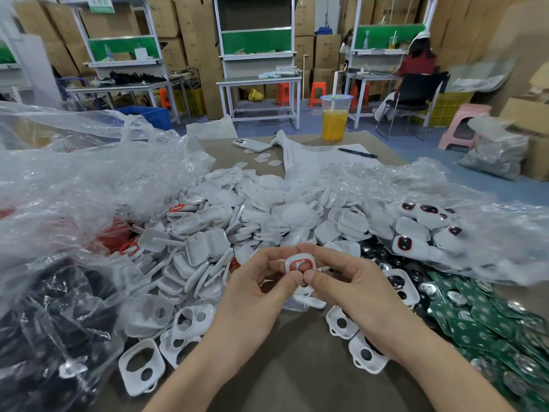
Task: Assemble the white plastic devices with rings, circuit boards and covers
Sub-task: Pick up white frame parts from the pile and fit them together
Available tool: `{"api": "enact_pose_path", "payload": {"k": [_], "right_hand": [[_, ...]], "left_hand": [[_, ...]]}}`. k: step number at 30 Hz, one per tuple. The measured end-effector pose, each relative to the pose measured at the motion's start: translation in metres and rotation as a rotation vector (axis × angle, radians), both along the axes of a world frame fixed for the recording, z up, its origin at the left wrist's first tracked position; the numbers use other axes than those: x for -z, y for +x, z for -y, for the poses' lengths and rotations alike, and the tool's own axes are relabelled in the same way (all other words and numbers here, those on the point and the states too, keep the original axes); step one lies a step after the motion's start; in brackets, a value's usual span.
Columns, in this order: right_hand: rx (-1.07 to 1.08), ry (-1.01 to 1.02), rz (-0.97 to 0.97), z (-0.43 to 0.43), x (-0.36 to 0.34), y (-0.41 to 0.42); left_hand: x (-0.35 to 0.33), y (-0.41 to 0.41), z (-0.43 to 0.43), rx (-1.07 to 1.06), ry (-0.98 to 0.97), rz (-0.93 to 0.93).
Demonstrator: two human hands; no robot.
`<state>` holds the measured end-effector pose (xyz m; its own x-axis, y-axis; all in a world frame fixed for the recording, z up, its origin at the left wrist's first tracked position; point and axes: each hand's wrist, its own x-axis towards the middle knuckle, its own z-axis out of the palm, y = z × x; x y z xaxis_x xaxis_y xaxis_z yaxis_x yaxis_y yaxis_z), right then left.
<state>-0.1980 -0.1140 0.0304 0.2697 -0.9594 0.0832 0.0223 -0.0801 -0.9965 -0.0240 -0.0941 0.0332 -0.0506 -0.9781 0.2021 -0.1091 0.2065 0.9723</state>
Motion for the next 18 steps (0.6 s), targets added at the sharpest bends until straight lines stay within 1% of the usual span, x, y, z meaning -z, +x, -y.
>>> {"api": "enact_pose_path", "payload": {"k": [9, 18], "right_hand": [[-0.005, 0.013, 0.011, 0.0008, 0.0008, 0.0001], [-0.005, 0.012, 0.02, 0.0007, -0.0003, 0.0003]], "left_hand": [[-0.0012, 0.0015, -0.0007, -0.03, 0.036, -0.014], [-0.0005, -0.0009, 0.0005, -0.047, 0.018, -0.015]]}}
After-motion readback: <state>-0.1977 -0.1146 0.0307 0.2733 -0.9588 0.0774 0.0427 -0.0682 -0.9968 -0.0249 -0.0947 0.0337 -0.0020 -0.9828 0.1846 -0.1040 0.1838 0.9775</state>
